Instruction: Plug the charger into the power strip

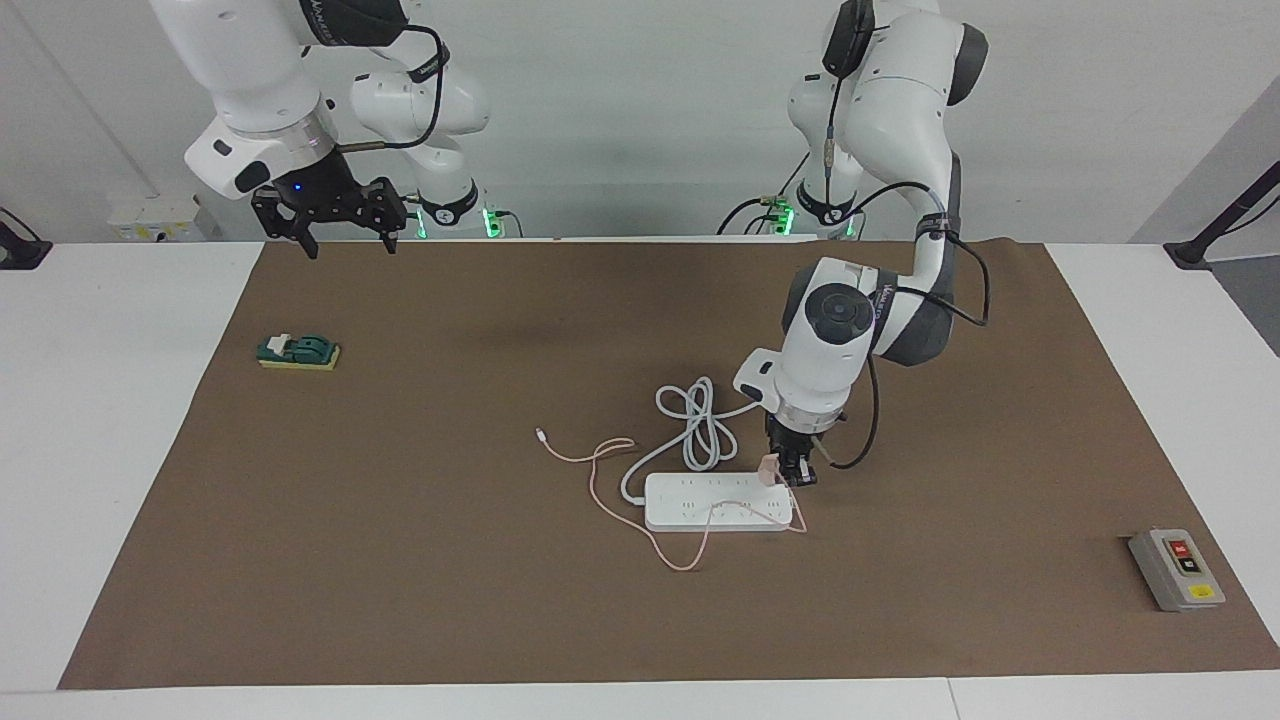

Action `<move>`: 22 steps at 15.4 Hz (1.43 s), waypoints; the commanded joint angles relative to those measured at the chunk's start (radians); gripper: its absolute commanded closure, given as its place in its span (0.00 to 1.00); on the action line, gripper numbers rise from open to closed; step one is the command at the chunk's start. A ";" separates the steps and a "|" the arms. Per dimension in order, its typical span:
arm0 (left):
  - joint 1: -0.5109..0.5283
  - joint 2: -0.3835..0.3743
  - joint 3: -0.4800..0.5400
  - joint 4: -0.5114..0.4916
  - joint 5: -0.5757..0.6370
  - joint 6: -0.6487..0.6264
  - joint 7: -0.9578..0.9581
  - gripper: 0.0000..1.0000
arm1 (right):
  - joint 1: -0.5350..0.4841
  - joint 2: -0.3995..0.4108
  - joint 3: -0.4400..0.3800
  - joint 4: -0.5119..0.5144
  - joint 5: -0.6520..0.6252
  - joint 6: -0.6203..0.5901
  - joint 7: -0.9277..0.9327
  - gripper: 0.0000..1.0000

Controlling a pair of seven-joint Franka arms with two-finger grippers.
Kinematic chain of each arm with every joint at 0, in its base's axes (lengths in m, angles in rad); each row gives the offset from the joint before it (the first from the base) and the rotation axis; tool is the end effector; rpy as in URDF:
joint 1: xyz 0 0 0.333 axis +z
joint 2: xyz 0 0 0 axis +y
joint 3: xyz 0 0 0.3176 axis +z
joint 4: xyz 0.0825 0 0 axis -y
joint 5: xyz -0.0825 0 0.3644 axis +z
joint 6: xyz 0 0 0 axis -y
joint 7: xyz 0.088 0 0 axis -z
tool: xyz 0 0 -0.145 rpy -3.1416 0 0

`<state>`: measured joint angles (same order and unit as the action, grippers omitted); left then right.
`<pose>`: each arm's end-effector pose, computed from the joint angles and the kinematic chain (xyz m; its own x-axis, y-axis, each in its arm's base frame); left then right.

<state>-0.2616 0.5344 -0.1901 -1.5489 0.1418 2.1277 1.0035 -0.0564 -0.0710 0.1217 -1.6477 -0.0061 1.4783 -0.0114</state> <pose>0.6285 -0.2742 0.3217 0.0722 -0.9974 0.0059 -0.9955 -0.0724 -0.0610 0.4970 0.0336 0.5828 0.9923 0.0746 -0.0989 0.0763 -0.9970 0.0136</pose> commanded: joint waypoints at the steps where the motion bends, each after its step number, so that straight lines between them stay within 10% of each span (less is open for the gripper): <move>1: 0.007 0.004 -0.003 -0.034 0.015 0.043 0.007 1.00 | -0.016 -0.023 0.004 -0.021 0.018 -0.006 -0.022 0.00; 12: 0.010 0.015 -0.008 -0.014 0.070 -0.017 0.013 1.00 | -0.016 -0.023 0.004 -0.021 0.018 -0.006 -0.022 0.00; 17: 0.004 0.137 -0.028 0.159 0.058 -0.201 0.014 1.00 | -0.016 -0.023 0.004 -0.021 0.018 -0.006 -0.022 0.00; 22: 0.018 0.138 -0.028 0.098 0.038 -0.073 0.023 1.00 | -0.016 -0.023 0.004 -0.021 0.018 -0.006 -0.022 0.00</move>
<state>-0.2605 0.6316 -0.2127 -1.4026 0.1803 1.9900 1.0131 -0.0564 -0.0710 0.1217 -1.6477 -0.0061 1.4783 -0.0114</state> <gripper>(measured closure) 0.709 0.000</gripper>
